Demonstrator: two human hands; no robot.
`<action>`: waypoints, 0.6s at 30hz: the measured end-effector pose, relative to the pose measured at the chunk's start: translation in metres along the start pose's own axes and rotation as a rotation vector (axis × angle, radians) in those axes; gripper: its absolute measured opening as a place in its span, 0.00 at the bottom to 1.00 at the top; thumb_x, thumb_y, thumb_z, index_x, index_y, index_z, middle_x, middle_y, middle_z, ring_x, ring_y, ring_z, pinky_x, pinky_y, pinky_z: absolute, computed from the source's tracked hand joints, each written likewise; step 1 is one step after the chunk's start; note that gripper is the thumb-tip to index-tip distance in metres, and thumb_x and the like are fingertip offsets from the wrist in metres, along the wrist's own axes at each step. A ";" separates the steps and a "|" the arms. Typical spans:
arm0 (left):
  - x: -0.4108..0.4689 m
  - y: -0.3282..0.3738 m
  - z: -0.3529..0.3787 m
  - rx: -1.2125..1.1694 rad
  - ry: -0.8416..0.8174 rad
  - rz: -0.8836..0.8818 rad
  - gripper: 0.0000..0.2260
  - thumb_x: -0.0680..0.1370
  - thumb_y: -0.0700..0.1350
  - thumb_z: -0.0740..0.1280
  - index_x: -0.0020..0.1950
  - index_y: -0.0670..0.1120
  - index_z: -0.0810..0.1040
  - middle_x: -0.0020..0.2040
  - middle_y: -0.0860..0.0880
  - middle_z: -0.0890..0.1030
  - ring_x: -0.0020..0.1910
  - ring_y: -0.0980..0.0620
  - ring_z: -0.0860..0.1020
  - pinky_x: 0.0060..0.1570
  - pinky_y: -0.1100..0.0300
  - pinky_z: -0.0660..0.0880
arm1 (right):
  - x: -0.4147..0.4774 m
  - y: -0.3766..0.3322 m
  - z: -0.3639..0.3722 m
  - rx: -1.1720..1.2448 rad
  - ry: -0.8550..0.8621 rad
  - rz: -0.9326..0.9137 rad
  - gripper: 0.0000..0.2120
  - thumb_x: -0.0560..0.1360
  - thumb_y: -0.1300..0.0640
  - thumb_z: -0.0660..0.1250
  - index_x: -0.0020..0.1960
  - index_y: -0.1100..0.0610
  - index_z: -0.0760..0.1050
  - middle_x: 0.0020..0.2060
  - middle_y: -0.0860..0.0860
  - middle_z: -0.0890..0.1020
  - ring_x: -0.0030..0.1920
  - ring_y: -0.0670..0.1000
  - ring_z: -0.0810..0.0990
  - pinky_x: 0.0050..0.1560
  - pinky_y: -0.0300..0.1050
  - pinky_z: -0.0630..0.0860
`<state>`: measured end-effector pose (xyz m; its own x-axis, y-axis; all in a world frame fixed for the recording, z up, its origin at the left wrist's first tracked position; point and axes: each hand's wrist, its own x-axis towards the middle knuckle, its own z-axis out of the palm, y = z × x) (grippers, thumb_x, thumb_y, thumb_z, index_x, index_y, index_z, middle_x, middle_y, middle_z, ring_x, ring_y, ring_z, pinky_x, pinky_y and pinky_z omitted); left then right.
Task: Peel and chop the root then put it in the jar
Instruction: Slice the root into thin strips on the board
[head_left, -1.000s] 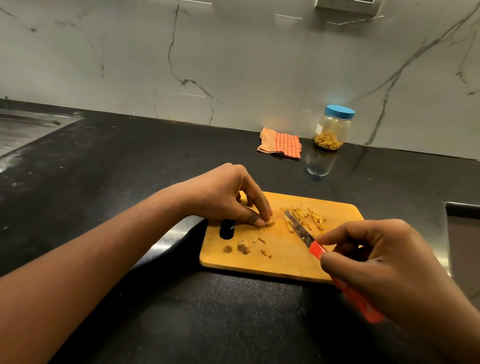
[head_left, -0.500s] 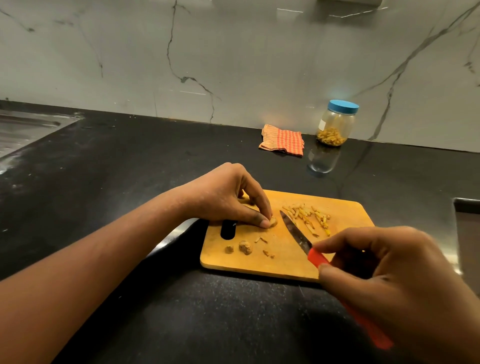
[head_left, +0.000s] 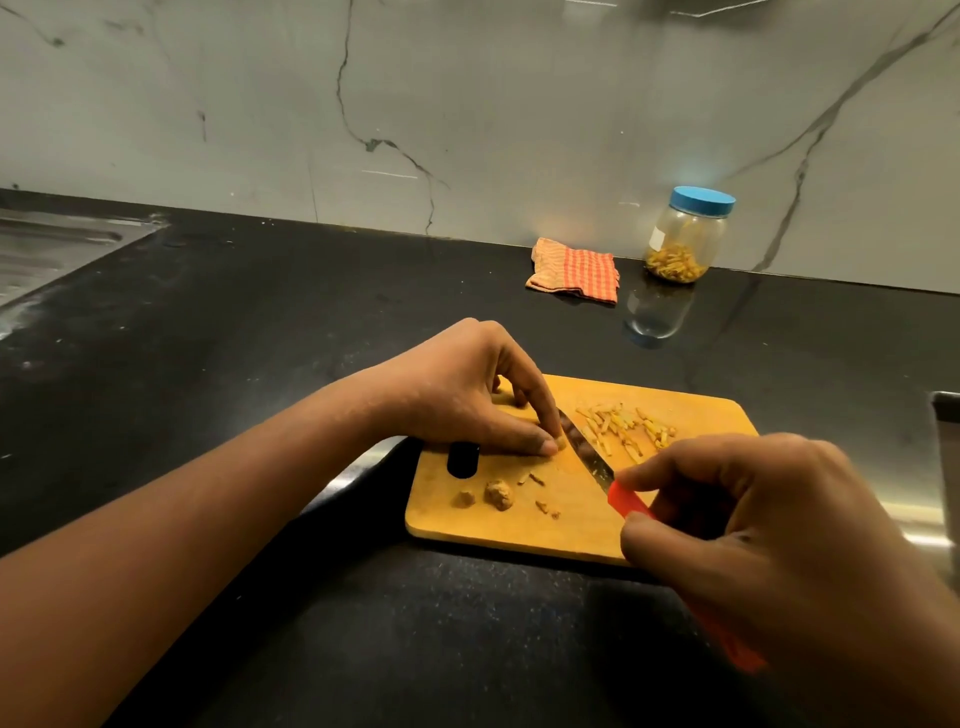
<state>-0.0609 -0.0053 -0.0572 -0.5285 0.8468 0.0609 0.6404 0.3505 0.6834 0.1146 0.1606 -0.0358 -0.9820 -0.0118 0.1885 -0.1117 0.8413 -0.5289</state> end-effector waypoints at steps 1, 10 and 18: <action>0.000 0.000 -0.001 0.000 -0.016 0.003 0.06 0.72 0.48 0.75 0.49 0.53 0.86 0.50 0.60 0.83 0.56 0.59 0.78 0.62 0.55 0.75 | 0.000 0.001 0.000 0.007 0.002 0.000 0.11 0.61 0.45 0.70 0.42 0.45 0.82 0.35 0.37 0.81 0.35 0.41 0.80 0.33 0.31 0.75; -0.003 0.001 -0.007 0.036 0.033 -0.029 0.08 0.70 0.52 0.76 0.47 0.54 0.86 0.47 0.59 0.83 0.52 0.61 0.79 0.55 0.57 0.78 | -0.001 0.002 -0.001 0.009 0.013 -0.006 0.10 0.62 0.46 0.71 0.42 0.46 0.83 0.34 0.38 0.81 0.35 0.41 0.80 0.33 0.29 0.74; -0.001 0.002 -0.003 0.047 0.044 -0.046 0.06 0.69 0.53 0.76 0.43 0.56 0.86 0.45 0.60 0.83 0.50 0.62 0.78 0.51 0.61 0.78 | -0.002 0.006 0.002 -0.043 0.026 -0.016 0.10 0.62 0.46 0.70 0.41 0.46 0.83 0.29 0.43 0.81 0.35 0.43 0.80 0.30 0.29 0.71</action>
<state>-0.0604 -0.0069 -0.0534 -0.5813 0.8112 0.0630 0.6398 0.4079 0.6514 0.1160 0.1643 -0.0411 -0.9758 -0.0116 0.2181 -0.1199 0.8634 -0.4901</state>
